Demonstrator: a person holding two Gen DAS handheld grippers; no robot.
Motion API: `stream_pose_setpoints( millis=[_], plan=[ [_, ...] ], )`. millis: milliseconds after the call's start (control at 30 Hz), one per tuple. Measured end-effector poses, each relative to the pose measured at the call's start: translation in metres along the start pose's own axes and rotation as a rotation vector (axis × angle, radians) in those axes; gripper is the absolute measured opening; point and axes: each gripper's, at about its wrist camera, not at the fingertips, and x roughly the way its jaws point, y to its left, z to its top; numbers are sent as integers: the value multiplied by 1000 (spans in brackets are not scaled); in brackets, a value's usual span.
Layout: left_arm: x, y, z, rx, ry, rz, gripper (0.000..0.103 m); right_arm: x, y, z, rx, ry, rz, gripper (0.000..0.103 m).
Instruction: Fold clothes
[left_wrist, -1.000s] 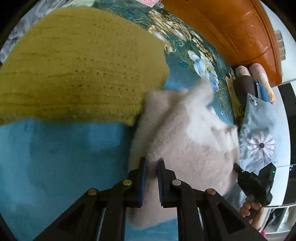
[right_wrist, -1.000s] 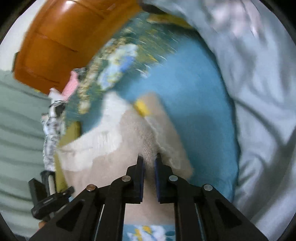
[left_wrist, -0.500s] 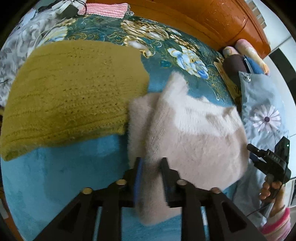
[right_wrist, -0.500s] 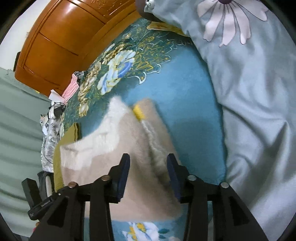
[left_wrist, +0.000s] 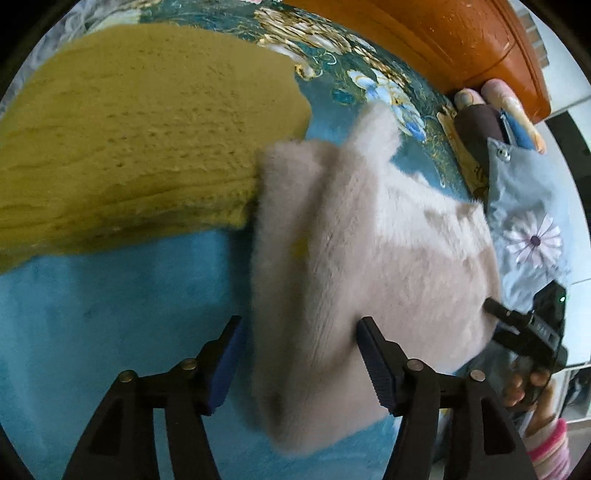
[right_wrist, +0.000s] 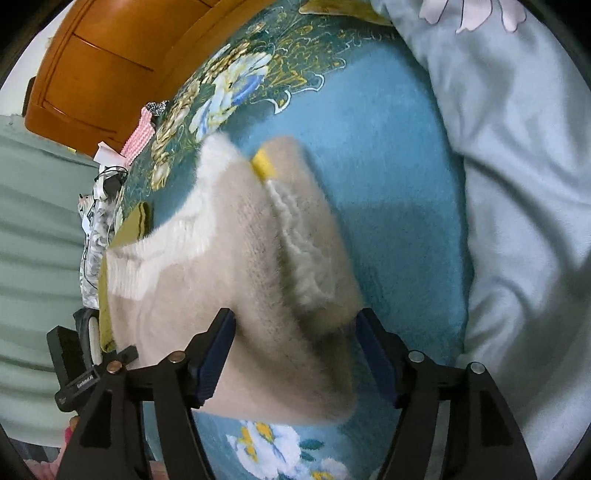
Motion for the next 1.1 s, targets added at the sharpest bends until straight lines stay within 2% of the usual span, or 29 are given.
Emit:
stream_pose_setpoints(
  millis=[133,333,467,567,700,833,1000,1100],
  plan=[
    [13,6,4,-64,15,-78,68,5,-7,6,46,3,34,77],
    [23,12,5,-75,11,-161,68,17,-10,11,58,29,68,81],
    [26,18,5,-89,4,-218,68,17,-13,9,69,16,91,81],
    [25,21,2,-93,1,-233,67,15,-16,7,77,8,112,79],
    [23,24,2,-96,2,-233,63,14,-14,5,85,2,111,68],
    [17,20,5,-91,-3,-220,44,9,-14,5,89,-7,115,52],
    [2,-1,5,-20,-20,-174,38,-2,-8,3,81,-25,133,43],
    [-13,-8,8,6,-41,-190,37,-8,-5,2,76,-35,144,40]
  ],
)
